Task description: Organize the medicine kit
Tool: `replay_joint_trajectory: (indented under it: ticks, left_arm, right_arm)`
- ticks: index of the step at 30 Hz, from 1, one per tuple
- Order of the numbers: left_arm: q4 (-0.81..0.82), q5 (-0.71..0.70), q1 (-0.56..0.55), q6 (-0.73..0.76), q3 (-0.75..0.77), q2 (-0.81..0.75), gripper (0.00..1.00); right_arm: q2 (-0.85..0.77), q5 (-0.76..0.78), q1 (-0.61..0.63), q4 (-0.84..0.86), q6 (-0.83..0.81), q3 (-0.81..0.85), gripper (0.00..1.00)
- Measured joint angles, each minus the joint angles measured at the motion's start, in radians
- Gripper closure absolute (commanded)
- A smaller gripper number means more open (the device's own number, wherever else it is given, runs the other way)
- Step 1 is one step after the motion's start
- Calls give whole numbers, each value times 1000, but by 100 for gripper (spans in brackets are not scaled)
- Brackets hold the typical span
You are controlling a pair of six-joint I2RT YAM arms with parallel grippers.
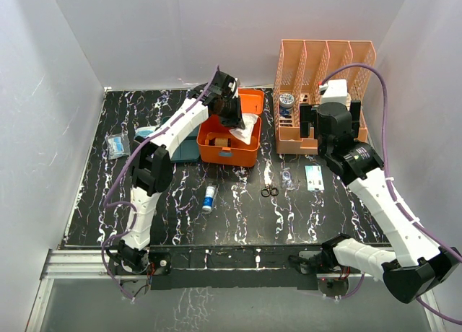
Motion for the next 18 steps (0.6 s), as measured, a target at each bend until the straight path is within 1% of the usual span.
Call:
replay_joint_trajectory:
  ticks: [3,7,10,11,13,15,16,18]
  left_arm:
    - [24,4,0,-57,-14,-3,100]
    - [58,20,0,-129,-109,-21,100]
    - [57,22,0,-162,-149,-21,100]
    - [59,23,0,-169,-157,-21,97]
    - [65,23,0,-182,-163,-21,75]
    - [73,24,0,-188,-161,-21,60]
    - [79,26,0,-187,-159,-21,56]
    - [80,27,0,-183,-154,-21,51]
  right_arm:
    - [0,6,0,-6,1,0,2]
    - [0,21,0,-18,2,0,2]
    - [0,31,0,-23,3,0,2]
    - [0,32,0,-23,3,0,2]
    - [-1,37,0,-21,3,-4,2]
    - [-5,40,0,-23,3,-16,2]
    - [-6,42,0,-22,4,-21,2]
    - [-6,42,0,-22,4,-29,2]
